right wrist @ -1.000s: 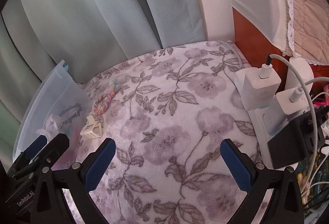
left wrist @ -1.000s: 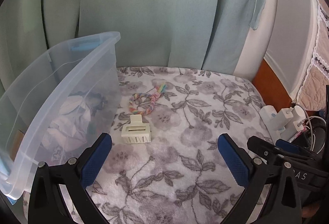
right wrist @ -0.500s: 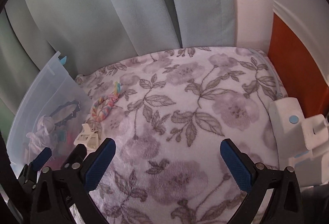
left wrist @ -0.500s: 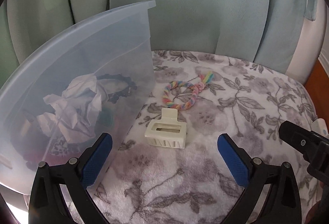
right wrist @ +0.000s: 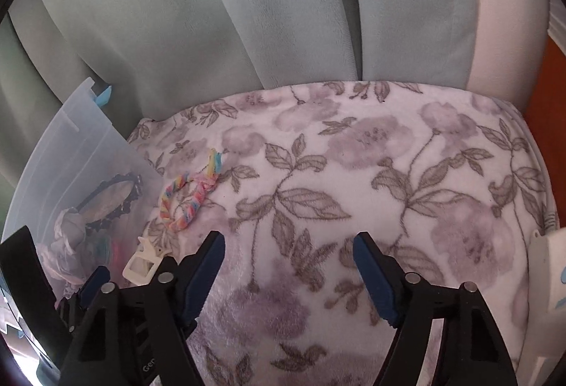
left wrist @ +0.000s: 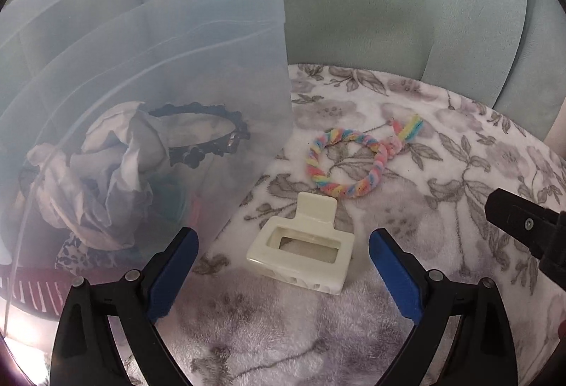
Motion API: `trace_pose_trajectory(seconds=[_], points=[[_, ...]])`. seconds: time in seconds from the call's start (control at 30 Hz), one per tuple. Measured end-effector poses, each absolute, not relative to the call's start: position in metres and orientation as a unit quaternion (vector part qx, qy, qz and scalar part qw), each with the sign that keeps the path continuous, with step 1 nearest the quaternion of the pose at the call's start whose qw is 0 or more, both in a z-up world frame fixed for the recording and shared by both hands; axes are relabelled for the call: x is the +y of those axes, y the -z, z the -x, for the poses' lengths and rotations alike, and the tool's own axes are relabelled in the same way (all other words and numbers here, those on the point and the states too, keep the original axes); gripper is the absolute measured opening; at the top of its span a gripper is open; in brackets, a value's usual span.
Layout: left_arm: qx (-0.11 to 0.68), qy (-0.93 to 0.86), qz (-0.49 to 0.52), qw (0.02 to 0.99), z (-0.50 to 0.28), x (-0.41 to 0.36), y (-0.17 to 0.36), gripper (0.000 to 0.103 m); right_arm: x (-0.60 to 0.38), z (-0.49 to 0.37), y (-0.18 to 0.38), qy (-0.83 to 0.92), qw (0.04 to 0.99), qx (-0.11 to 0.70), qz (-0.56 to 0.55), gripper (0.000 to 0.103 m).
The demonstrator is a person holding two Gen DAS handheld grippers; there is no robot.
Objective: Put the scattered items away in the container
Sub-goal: 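Grasp the cream claw clip with the left tool while the right tool grasps the rainbow hair tie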
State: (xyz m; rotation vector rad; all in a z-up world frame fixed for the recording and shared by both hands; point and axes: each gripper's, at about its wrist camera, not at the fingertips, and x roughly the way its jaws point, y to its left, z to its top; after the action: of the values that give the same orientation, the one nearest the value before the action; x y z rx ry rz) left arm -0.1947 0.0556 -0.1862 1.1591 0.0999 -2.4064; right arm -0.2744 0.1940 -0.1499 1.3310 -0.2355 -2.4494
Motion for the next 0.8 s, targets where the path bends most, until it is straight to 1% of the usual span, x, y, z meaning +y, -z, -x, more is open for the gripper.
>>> trace_pose_trajectory(seconds=[0.1, 0.13, 0.17, 0.2, 0.27, 0.3, 0.37, 0.4, 0.47, 0.6, 0.7, 0.77, 0.8], points=[[0.050, 0.874, -0.425, 0.231, 0.201, 0.053, 0.190, 0.098, 0.184, 0.287, 0.155, 0.855, 0.191, -0.086, -0.474, 0.067], [0.052, 0.874, -0.425, 0.231, 0.202, 0.053, 0.190, 0.098, 0.181, 0.290, 0.156, 0.852, 0.199, -0.087, -0.476, 0.061], [0.055, 0.875, -0.422, 0.231, 0.202, 0.052, 0.190, 0.096, 0.177, 0.295, 0.157, 0.850, 0.207, -0.087, -0.477, 0.058], [0.060, 0.876, -0.419, 0.230, 0.203, 0.052, 0.189, 0.089, 0.173, 0.298, 0.157, 0.848, 0.216, -0.084, -0.477, 0.057], [0.071, 0.875, -0.423, 0.224, 0.204, 0.049, 0.192, 0.081, 0.163, 0.304, 0.158, 0.843, 0.240, -0.072, -0.476, 0.056], [0.080, 0.876, -0.424, 0.217, 0.205, 0.047, 0.194, 0.078, 0.156, 0.307, 0.158, 0.839, 0.253, -0.065, -0.478, 0.056], [0.106, 0.874, -0.426, 0.209, 0.205, 0.039, 0.198, 0.077, 0.143, 0.312, 0.161, 0.831, 0.277, -0.052, -0.481, 0.056], [0.115, 0.874, -0.422, 0.210, 0.204, 0.036, 0.197, 0.072, 0.138, 0.313, 0.162, 0.828, 0.286, -0.048, -0.480, 0.056], [0.118, 0.876, -0.419, 0.208, 0.203, 0.035, 0.196, 0.067, 0.130, 0.314, 0.165, 0.824, 0.299, -0.044, -0.479, 0.056], [0.123, 0.877, -0.417, 0.203, 0.203, 0.034, 0.197, 0.063, 0.120, 0.321, 0.174, 0.817, 0.307, -0.052, -0.486, 0.056], [0.126, 0.879, -0.415, 0.199, 0.203, 0.033, 0.198, 0.063, 0.111, 0.326, 0.175, 0.816, 0.315, -0.047, -0.482, 0.056], [0.127, 0.879, -0.414, 0.198, 0.203, 0.032, 0.198, 0.063, 0.105, 0.331, 0.176, 0.815, 0.318, -0.038, -0.482, 0.050], [0.128, 0.879, -0.414, 0.197, 0.203, 0.032, 0.198, 0.063, 0.103, 0.333, 0.177, 0.816, 0.318, -0.034, -0.482, 0.050]])
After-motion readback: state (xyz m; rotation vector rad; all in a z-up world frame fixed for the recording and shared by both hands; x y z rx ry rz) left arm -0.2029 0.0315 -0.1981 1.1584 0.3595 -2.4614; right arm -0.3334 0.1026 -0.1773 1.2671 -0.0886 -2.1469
